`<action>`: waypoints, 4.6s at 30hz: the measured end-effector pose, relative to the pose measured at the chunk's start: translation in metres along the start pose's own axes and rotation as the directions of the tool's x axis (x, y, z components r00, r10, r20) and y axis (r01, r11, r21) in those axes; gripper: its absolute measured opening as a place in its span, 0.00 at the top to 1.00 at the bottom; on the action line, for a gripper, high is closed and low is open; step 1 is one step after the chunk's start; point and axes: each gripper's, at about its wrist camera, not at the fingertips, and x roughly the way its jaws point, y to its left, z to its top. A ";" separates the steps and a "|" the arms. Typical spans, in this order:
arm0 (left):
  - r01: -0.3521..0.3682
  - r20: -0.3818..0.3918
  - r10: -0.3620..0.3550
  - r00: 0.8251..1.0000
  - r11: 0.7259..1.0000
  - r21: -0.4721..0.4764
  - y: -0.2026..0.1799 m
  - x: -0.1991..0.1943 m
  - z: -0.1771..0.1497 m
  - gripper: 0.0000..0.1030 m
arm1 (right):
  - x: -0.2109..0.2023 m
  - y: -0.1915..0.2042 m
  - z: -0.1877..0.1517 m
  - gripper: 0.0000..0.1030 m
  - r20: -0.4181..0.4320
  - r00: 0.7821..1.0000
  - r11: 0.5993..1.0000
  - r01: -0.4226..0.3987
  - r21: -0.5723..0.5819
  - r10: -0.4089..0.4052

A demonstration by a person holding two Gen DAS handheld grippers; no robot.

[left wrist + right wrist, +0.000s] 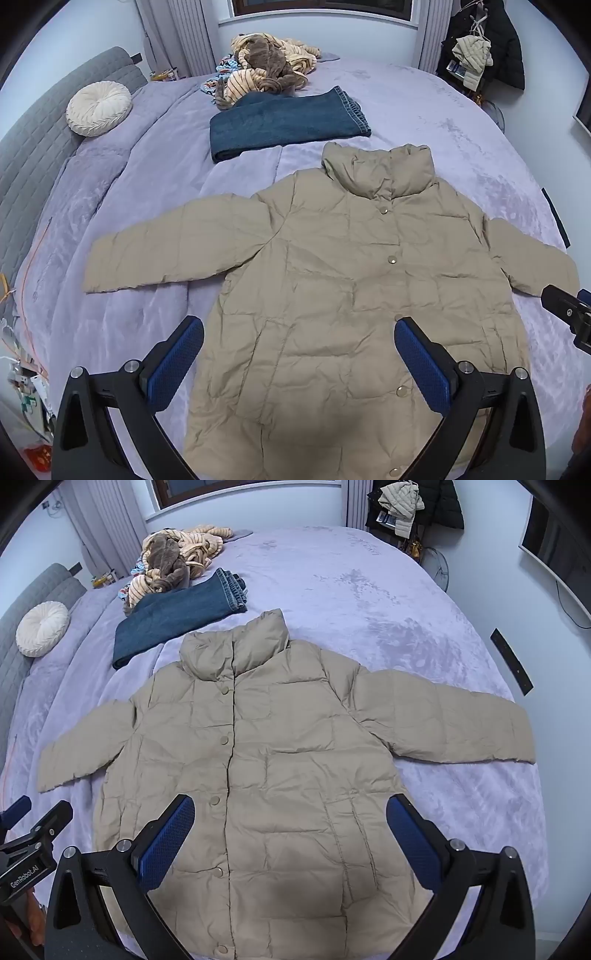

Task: Fold large clothes

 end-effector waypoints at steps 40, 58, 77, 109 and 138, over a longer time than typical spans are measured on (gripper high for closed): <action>-0.009 -0.005 0.009 1.000 1.000 -0.007 0.005 -0.001 -0.004 0.00 | 0.000 0.004 0.000 0.00 0.000 1.000 1.000 0.000 -0.001 0.000; -0.007 -0.010 0.007 1.000 1.000 -0.010 0.012 -0.001 -0.009 0.00 | 0.002 0.006 0.000 0.00 -0.003 1.000 1.000 0.000 -0.003 0.000; -0.009 -0.017 0.009 1.000 1.000 -0.017 0.015 0.002 -0.009 0.00 | 0.004 0.008 0.000 0.00 -0.004 1.000 1.000 -0.002 -0.002 0.002; -0.007 -0.029 0.007 1.000 1.000 -0.021 0.017 0.006 -0.012 0.00 | -0.001 0.000 0.005 0.00 0.033 0.999 1.000 0.011 -0.012 -0.010; 0.137 -0.120 -0.160 0.980 0.973 -0.185 0.087 0.091 -0.003 0.00 | 0.056 0.041 0.014 0.00 0.063 0.996 0.998 -0.058 0.006 0.058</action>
